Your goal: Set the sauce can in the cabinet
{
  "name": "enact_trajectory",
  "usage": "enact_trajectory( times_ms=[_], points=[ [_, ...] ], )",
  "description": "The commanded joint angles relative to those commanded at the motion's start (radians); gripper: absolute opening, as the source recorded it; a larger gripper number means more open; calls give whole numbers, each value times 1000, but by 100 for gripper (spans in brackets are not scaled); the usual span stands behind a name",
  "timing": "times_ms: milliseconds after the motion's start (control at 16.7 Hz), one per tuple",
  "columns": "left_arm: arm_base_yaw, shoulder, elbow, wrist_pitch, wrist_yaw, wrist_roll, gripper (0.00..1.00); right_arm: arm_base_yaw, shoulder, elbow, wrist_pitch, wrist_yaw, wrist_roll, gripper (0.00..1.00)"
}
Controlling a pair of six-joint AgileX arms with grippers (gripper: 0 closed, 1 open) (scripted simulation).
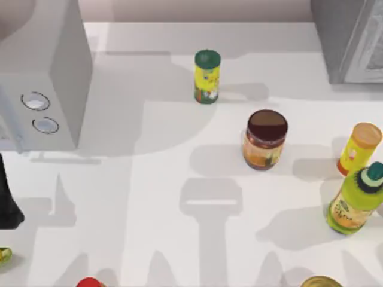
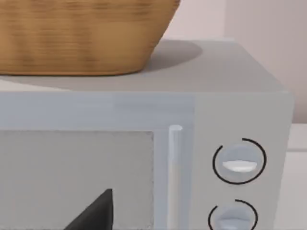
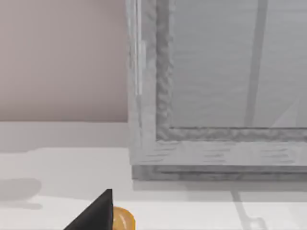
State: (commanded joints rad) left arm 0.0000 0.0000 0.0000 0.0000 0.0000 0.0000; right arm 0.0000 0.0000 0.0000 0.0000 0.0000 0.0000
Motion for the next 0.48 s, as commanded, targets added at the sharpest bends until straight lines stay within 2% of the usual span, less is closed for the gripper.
enact_trajectory(
  times_ms=[240, 480],
  points=[
    [0, 0, 0, 0, 0, 0, 100, 10, 29, 25, -1, -29, -18, 100],
    [0, 0, 0, 0, 0, 0, 100, 44, 206, 152, -27, -195, -140, 100]
  ],
)
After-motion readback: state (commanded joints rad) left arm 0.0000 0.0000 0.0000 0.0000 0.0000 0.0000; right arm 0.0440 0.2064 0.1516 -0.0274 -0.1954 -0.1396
